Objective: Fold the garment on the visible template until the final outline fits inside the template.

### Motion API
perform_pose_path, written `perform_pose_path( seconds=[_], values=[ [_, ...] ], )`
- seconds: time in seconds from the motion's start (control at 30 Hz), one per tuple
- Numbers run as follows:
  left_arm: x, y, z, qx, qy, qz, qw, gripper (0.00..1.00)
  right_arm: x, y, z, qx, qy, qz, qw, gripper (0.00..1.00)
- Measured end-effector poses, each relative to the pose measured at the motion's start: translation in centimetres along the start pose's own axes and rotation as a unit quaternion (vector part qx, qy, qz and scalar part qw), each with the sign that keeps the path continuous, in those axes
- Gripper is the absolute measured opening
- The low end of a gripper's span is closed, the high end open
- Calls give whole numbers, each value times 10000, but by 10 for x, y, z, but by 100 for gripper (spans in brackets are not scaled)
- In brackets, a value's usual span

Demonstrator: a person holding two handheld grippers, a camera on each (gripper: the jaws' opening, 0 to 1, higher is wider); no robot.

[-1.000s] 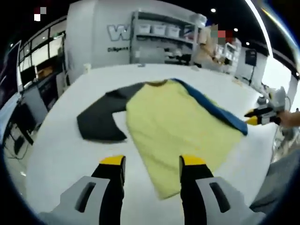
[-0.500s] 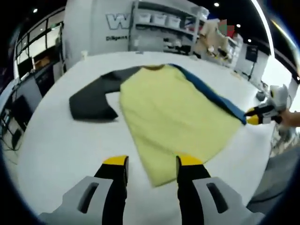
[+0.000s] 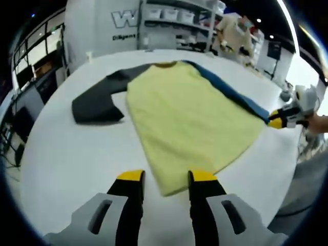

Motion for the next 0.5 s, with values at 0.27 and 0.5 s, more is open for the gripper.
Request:
perform_pose_path(
  seconds=[0.27,0.5],
  values=[
    [-3,3,0,93,-5,-24,10000,21,9,7,-5,100,-116,164,9997,0],
    [-3,15,-3,310,-75,-169,9993,16,5,5,-6,174,17,507,9986,0]
  ],
)
Point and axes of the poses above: the point that each gripper's makers call its tool centre point, and the gripper's own axes: z roughly backward along the fingers, x roughly to its left, y roughly out of its underside, the point moved 5 cm from there along z, roughly backward along the fingers, and after that the axes turned 11 degrees about z, right-handed, at the moved point
